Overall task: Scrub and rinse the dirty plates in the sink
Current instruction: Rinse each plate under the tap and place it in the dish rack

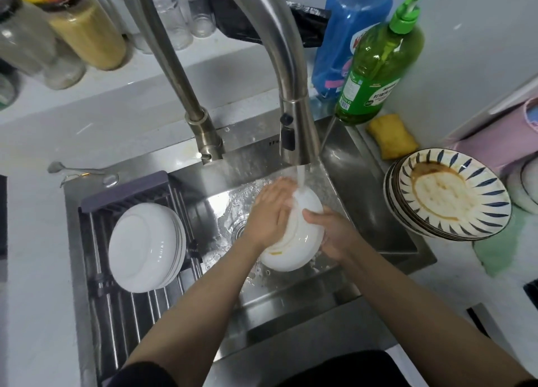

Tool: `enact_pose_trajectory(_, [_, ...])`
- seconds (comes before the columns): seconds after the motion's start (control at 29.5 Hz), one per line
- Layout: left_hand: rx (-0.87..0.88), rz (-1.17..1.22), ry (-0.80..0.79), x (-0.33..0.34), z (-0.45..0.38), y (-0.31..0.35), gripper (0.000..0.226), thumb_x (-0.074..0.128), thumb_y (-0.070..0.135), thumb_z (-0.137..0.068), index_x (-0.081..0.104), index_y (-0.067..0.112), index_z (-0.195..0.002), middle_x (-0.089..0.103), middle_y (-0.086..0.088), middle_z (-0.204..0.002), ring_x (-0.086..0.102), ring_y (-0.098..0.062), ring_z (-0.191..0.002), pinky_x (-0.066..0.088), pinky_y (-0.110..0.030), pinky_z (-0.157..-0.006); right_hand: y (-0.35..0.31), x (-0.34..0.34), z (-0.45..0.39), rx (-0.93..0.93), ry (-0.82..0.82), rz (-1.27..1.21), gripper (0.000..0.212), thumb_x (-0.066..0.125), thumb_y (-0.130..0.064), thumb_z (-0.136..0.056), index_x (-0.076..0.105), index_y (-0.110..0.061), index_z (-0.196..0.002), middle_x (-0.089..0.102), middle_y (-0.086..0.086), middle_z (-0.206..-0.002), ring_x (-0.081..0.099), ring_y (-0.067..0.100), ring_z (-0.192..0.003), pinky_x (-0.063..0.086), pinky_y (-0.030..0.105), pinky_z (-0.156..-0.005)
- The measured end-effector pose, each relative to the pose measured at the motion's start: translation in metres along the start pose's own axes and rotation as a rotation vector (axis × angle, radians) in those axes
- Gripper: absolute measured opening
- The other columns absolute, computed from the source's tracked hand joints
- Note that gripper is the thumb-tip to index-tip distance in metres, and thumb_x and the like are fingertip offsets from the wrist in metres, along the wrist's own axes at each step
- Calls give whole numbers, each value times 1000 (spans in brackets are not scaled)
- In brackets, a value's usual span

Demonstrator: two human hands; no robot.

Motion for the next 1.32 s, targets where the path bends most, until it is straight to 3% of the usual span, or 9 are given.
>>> enact_pose_trajectory(0.14, [-365, 147, 24, -4, -3, -30, 58, 18, 50, -98, 45, 20, -140, 49, -5, -141, 44, -23, -130, 36, -44, -107, 1, -1, 4, -30, 38, -30, 56, 65, -13, -73, 55, 3, -125, 63, 23, -117, 63, 34, -101, 55, 40, -83])
enact_pose_trajectory(0.31, [-56, -12, -15, 7, -1, 13, 56, 17, 41, -100, 36, 18, -148, 32, -2, -155, 19, -16, -145, 7, -37, -118, -9, -3, 11, -88, 33, -102, 40, 53, -5, -87, 54, 4, -126, 69, 16, -104, 67, 27, -92, 56, 39, -82])
enact_pose_trajectory(0.51, [-453, 261, 170, -7, 7, -23, 52, 23, 50, -95, 57, 18, -117, 62, -3, -110, 57, -22, -102, 47, -45, -90, -8, -7, 22, -129, 45, -83, 24, 49, -4, -92, 63, -9, -111, 72, 9, -100, 69, 24, -91, 58, 35, -77])
enact_pose_trajectory(0.75, [-496, 199, 272, 13, 38, 23, 60, 28, 29, -100, 13, 5, -153, 10, -8, -161, 4, -21, -148, -1, -30, -120, -23, 1, 18, -174, 40, -255, 32, 55, -13, -83, 59, -8, -114, 70, 13, -105, 68, 28, -96, 57, 42, -82])
enact_pose_trajectory(0.92, [-684, 415, 211, 1, 21, -26, 44, 28, 34, -101, 44, 6, -131, 53, -14, -127, 48, -33, -122, 41, -37, -96, -16, -2, 25, -161, 63, -228, 42, 55, -13, -85, 53, -6, -126, 63, 15, -120, 61, 31, -109, 51, 47, -92])
enact_pose_trajectory(0.98, [-591, 401, 212, -9, 16, -19, 37, 29, 30, -103, 48, 9, -126, 54, -9, -119, 50, -28, -115, 41, -37, -94, -18, -5, 27, -165, 61, -273, 49, 63, -18, -81, 52, -7, -128, 62, 15, -121, 59, 33, -111, 51, 46, -90])
enact_pose_trajectory(1.09, [-454, 299, 295, -4, 34, 16, 51, 29, 26, -103, 23, 10, -151, 22, -5, -158, 14, -20, -147, 10, -35, -121, -22, -1, 24, -158, 52, -355, 40, 56, -14, -87, 53, -7, -126, 68, 14, -111, 64, 31, -103, 55, 47, -85])
enact_pose_trajectory(1.19, [-575, 306, 391, 9, 52, 33, 64, 24, 32, -95, 16, 5, -152, 11, -7, -160, 3, -21, -149, -4, -30, -120, -20, 8, 24, -163, 74, -393, 55, 59, -15, -83, 45, 0, -135, 63, 20, -119, 64, 34, -105, 54, 48, -88])
enact_pose_trajectory(1.32, [-882, 567, 442, -7, 47, -16, 52, 42, 41, -95, 47, 9, -135, 55, -12, -134, 51, -31, -123, 40, -37, -104, -12, 10, 30, -154, 119, -373, 55, 54, -13, -85, 43, -1, -138, 57, 22, -129, 61, 33, -108, 53, 48, -88])
Point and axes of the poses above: each hand's wrist, its own z-axis away from the middle knuckle, its own x-axis out of the palm, y = z × x, the point moved 8 cm from there along -z, towards the middle knuckle
